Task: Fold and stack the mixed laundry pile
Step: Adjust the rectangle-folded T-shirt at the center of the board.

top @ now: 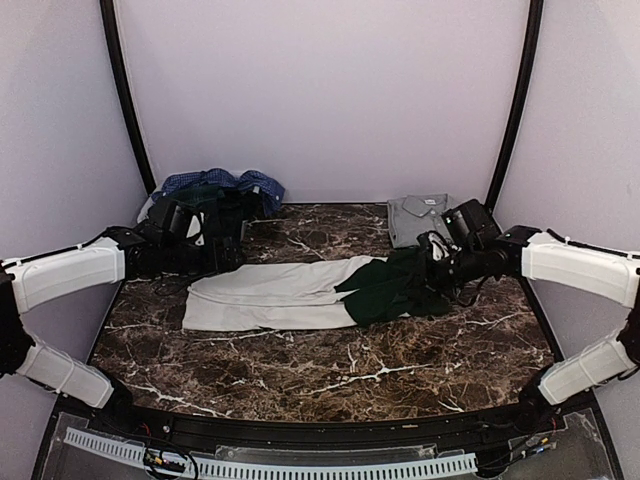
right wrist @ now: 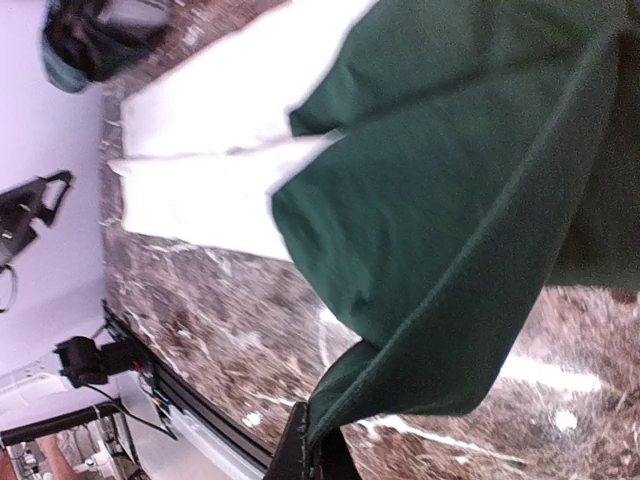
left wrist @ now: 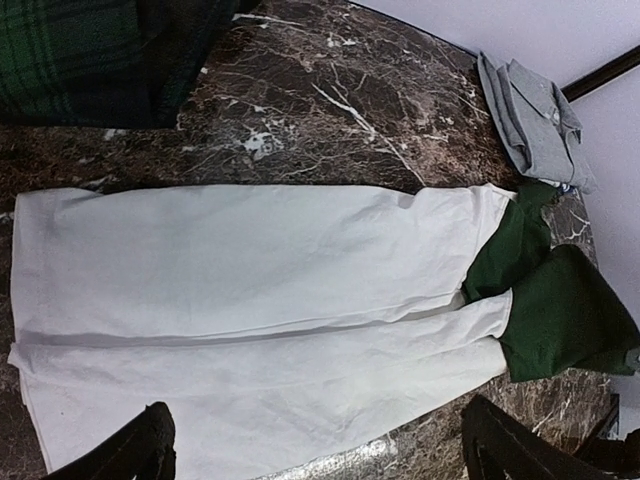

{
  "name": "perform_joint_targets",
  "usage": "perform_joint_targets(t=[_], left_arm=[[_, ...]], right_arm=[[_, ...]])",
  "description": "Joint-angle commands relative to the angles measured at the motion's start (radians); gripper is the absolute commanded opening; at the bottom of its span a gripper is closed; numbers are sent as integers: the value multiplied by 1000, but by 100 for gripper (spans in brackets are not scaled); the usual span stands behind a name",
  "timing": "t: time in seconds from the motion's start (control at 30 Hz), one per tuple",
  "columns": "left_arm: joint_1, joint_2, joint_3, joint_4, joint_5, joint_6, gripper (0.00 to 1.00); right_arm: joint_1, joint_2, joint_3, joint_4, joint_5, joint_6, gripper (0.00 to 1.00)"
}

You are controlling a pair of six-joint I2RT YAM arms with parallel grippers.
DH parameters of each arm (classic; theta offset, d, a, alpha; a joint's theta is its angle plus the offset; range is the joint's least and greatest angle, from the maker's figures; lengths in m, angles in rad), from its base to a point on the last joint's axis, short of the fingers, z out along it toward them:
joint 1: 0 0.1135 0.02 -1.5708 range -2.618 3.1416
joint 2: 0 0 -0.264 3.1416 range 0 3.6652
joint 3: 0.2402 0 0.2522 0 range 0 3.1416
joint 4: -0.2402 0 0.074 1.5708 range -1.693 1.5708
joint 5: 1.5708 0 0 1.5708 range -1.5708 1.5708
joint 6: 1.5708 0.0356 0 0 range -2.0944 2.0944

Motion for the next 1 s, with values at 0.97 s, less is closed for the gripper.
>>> perform_joint_targets(t=[0.97], left_arm=[[-534, 594, 372, 599, 91, 460, 71]], right_arm=[[-227, 359, 216, 598, -273, 139, 0]])
